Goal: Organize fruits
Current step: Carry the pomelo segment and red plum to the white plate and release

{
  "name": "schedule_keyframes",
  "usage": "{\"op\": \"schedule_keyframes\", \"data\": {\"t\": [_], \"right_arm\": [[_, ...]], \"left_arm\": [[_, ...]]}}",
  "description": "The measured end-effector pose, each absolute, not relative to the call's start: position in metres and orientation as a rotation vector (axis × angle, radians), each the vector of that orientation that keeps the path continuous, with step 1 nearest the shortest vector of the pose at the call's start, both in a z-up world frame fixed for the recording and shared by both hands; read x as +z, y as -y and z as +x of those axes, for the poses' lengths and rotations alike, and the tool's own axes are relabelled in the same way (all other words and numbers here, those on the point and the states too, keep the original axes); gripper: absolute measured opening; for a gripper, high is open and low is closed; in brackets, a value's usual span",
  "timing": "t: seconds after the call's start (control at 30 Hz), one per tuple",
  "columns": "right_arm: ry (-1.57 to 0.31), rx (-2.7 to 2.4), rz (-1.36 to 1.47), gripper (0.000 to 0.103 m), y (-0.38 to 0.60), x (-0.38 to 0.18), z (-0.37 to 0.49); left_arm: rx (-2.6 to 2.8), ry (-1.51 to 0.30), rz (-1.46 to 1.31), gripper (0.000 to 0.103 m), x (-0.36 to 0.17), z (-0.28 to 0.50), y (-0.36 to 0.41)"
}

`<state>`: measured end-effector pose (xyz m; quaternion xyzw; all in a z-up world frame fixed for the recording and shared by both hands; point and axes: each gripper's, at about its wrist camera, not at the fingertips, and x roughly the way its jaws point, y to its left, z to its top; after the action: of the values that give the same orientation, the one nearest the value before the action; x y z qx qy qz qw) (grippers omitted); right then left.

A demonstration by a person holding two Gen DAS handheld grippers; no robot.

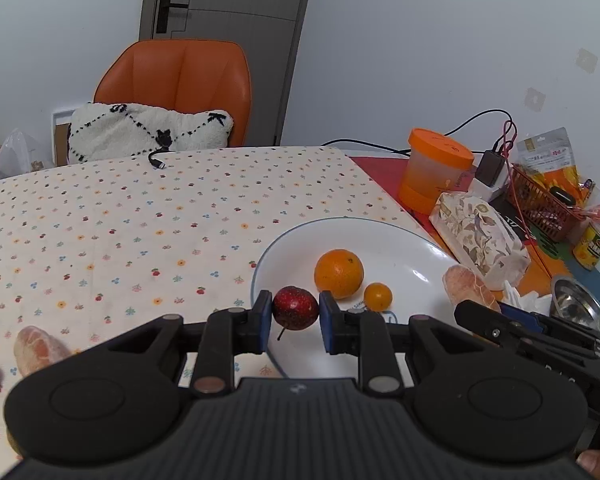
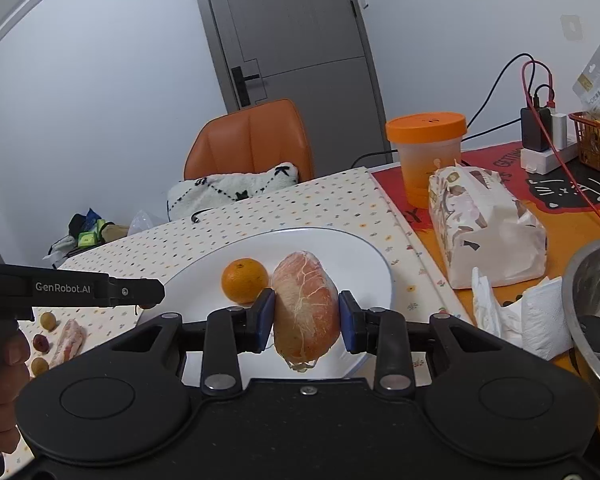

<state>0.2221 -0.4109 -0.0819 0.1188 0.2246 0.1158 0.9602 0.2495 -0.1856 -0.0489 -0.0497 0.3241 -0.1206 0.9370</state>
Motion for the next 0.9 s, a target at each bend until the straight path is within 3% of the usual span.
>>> {"op": "schedule_keyframes", "data": {"t": [0.47, 0.6, 0.73, 0.9], "right_arm": [[-0.446, 0.186, 0.241, 0.033, 0.412, -0.085, 0.23], [-0.456, 0.152, 0.241, 0.042, 0.41, -0.086, 0.232], [-0.434, 0.16, 0.238, 0.063, 0.408, -0.082, 0.226], [-0.439, 0.187, 0.235, 0.064, 0.4, -0.079, 0.22]], "left_arm": [[-0.201, -0.646, -0.11, 0.036, -0.038, 0.244, 0.173], [-0.167, -0.635, -0.113, 0.052, -0.035, 0.237, 0.159], [-0.133, -0.619, -0.127, 0.061, -0.032, 0.23, 0.143], [-0.092, -0.603, -0.139, 0.073, -0.029, 0.221, 0.124]]}}
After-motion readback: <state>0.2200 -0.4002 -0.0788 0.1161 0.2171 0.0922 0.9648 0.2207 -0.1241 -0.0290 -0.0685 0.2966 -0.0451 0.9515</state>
